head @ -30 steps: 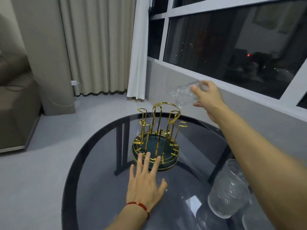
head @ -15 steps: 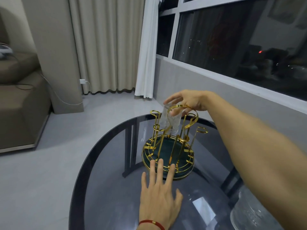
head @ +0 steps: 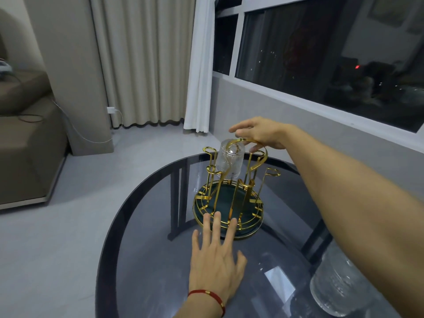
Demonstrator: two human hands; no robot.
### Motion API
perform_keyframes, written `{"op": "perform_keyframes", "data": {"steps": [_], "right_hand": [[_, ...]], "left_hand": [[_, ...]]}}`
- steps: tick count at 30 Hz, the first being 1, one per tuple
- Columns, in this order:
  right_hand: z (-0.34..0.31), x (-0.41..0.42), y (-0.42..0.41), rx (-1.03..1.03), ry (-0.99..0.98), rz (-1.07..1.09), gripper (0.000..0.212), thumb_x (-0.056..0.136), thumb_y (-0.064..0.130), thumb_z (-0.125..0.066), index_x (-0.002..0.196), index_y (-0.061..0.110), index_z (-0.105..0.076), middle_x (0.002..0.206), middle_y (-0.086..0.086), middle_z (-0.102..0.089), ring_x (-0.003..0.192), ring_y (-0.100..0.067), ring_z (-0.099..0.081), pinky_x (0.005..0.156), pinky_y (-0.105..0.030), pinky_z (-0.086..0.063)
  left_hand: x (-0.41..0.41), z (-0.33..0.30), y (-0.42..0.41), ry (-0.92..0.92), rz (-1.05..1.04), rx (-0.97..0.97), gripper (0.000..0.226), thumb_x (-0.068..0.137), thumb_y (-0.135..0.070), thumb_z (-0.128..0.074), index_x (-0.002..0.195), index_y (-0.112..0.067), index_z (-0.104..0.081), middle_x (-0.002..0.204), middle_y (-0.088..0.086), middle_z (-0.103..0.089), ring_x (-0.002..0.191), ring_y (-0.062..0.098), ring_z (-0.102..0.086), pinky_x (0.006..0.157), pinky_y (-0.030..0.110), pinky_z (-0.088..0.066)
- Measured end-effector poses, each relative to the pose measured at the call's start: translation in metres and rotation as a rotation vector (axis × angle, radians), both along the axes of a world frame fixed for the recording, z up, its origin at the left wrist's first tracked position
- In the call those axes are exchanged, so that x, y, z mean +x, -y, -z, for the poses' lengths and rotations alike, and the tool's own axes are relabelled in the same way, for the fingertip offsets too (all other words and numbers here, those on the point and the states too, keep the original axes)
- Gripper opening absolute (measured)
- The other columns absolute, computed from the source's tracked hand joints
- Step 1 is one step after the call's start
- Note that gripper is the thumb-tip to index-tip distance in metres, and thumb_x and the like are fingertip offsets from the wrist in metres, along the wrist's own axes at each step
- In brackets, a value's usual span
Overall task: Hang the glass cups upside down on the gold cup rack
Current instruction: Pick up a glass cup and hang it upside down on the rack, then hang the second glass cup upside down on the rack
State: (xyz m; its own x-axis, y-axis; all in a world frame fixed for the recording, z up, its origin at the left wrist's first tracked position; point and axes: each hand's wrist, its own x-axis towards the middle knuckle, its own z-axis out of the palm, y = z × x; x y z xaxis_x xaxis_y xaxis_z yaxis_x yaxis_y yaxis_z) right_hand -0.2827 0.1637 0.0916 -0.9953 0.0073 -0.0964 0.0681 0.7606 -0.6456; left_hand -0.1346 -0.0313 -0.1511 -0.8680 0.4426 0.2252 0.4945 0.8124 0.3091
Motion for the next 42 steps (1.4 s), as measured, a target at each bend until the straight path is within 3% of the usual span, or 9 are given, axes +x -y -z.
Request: {"op": "perform_keyframes", "data": {"steps": [6,11,17,22,27,30,32,36,42], "right_hand": [[0.0,0.099,-0.019,0.021,-0.376,0.217,0.026,0.104,0.012,-0.053,0.115,0.024,-0.073,0.115,-0.003,-0.073,0.101,-0.018,-0.071,0.083,-0.036,-0.063],[0.02,0.22,-0.019,0.052,-0.478,0.302,0.028,0.093,0.01,-0.058,0.107,0.024,-0.078,0.098,0.0,-0.081,0.083,-0.014,-0.077,0.084,-0.037,-0.063],[0.062,0.332,-0.018,-0.054,-0.628,0.438,0.037,0.091,0.004,-0.056,0.118,0.023,-0.072,0.097,0.004,-0.078,0.085,-0.021,-0.077,0.086,-0.048,-0.062],[0.093,0.383,-0.027,-0.142,-0.804,0.642,0.051,0.09,0.005,-0.057,0.135,0.03,-0.056,0.108,0.006,-0.074,0.093,-0.021,-0.075,0.086,-0.047,-0.061],[0.107,0.403,-0.032,-0.192,-0.96,0.838,0.052,0.087,0.006,-0.055,0.134,0.025,-0.05,0.117,0.005,-0.066,0.081,-0.008,-0.073,0.072,-0.026,-0.059],[0.11,0.403,-0.03,-0.181,-0.958,0.914,0.05,0.087,0.003,-0.056,0.129,0.029,-0.051,0.125,0.003,-0.06,0.087,-0.007,-0.068,0.071,-0.021,-0.053],[0.111,0.402,-0.029,-0.189,-0.939,0.911,0.049,0.088,0.003,-0.056,0.128,0.03,-0.052,0.128,0.002,-0.06,0.097,-0.017,-0.068,0.076,-0.028,-0.055],[0.111,0.405,-0.022,-0.169,-0.861,0.843,0.044,0.091,0.002,-0.059,0.126,0.028,-0.056,0.128,0.003,-0.06,0.095,-0.013,-0.068,0.08,-0.035,-0.061],[0.102,0.402,0.009,-0.159,-0.947,0.541,0.034,0.087,-0.001,-0.059,0.118,0.012,-0.066,0.125,-0.008,-0.063,0.105,-0.014,-0.069,0.088,-0.026,-0.059]], "left_hand": [[0.003,-0.008,0.003,0.005,-0.008,-0.014,0.075,0.095,-0.055,-0.033,0.159,-0.037,0.002,0.171,0.005,0.007,0.155,0.03,0.017,0.125,0.055,-0.009],[0.006,-0.022,0.008,0.035,0.023,0.019,0.074,0.096,-0.044,-0.05,0.16,-0.032,-0.015,0.171,0.007,-0.003,0.156,0.03,0.007,0.123,0.057,-0.015],[0.079,-0.056,-0.019,-0.023,0.3,0.228,0.063,0.084,-0.027,-0.069,0.142,-0.011,-0.051,0.149,0.021,-0.042,0.141,0.038,-0.032,0.117,0.043,-0.029],[0.163,-0.08,-0.05,0.071,0.623,0.56,0.049,0.085,-0.035,-0.068,0.129,-0.021,-0.054,0.124,-0.003,-0.051,0.116,0.012,-0.051,0.098,0.023,-0.044],[0.207,-0.064,-0.068,0.393,0.588,0.665,0.079,0.078,-0.04,-0.079,0.143,-0.042,-0.034,0.136,-0.023,-0.048,0.124,-0.004,-0.048,0.1,0.019,-0.045],[0.211,-0.059,-0.076,0.477,0.52,0.72,0.077,0.075,-0.034,-0.084,0.138,-0.045,-0.042,0.131,-0.025,-0.058,0.12,-0.007,-0.055,0.101,0.028,-0.05],[0.209,-0.059,-0.079,0.467,0.478,0.719,0.072,0.069,-0.034,-0.088,0.132,-0.04,-0.052,0.121,-0.023,-0.065,0.112,-0.006,-0.059,0.096,0.03,-0.054],[0.198,-0.068,-0.068,0.424,0.434,0.682,0.08,0.058,-0.046,-0.089,0.129,-0.04,-0.055,0.105,-0.034,-0.058,0.101,-0.019,-0.053,0.081,0.01,-0.046],[0.159,-0.112,-0.027,0.368,0.364,0.877,0.076,0.053,-0.047,-0.085,0.119,-0.031,-0.051,0.112,-0.01,-0.065,0.102,0.001,-0.06,0.082,0.013,-0.046]]}}
